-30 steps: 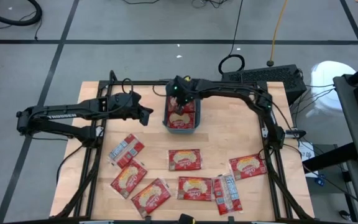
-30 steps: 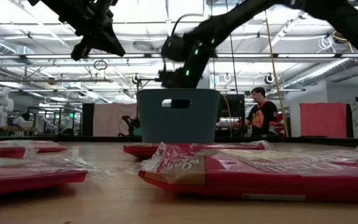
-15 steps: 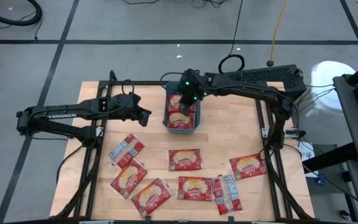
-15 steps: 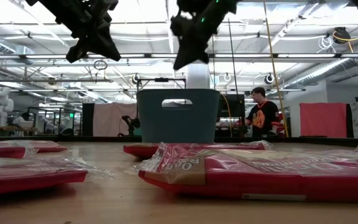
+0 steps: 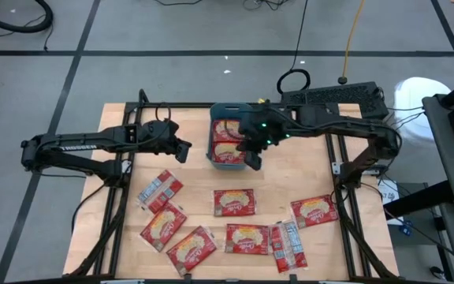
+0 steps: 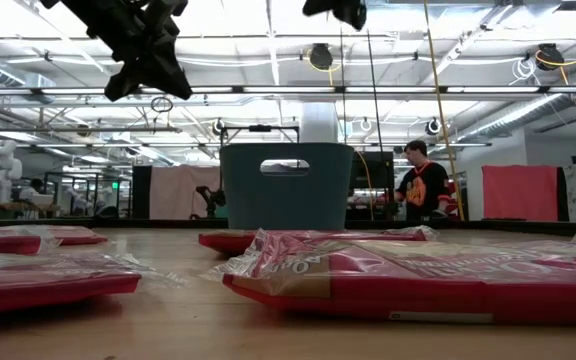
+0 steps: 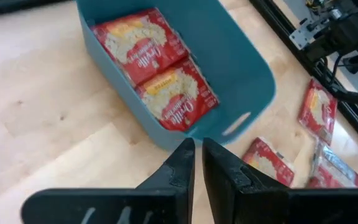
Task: Sort popcorn bags into baskets
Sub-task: Put the red popcorn bag into the blue bin
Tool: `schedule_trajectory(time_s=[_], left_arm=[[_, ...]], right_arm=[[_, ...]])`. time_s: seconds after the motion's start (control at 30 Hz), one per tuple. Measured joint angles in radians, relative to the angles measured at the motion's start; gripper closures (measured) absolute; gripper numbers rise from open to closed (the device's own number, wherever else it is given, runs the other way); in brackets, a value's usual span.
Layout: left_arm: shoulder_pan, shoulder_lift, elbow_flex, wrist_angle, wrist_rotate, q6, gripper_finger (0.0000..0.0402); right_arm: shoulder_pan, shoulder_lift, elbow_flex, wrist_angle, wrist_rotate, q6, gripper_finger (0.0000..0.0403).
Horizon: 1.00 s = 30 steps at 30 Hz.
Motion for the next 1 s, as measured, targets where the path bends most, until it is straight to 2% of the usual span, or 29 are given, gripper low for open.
schedule_trajectory(time_s=[0.27, 0.4, 0.63, 0.83, 1.0], left_arm=[[-0.119, 0.0, 0.0, -0.007, 0.0, -0.034, 0.0366], [-0.197, 0.0, 0.0, -0.002, 0.0, -0.111, 0.0366], [-0.394, 0.026, 0.0, 0.188, 0.026, -0.187, 0.0366], [-0.549, 0.119, 0.001, 0.258, -0.035, -0.316, 0.0364], [-0.614, 0.242, 0.001, 0.288, -0.039, -0.403, 0.0342]], right_arm=[[0.052, -0.039, 0.0, -0.116, -0.016, 0.016, 0.0403], [0.104, -0.065, 0.002, -0.186, -0.033, 0.05, 0.0403], [0.206, -0.1, 0.002, -0.194, -0.029, 0.021, 0.0403], [0.28, -0.111, -0.024, -0.191, -0.027, 0.06, 0.0403], [0.37, -0.156, -0.112, -0.159, -0.023, 0.122, 0.0403]])
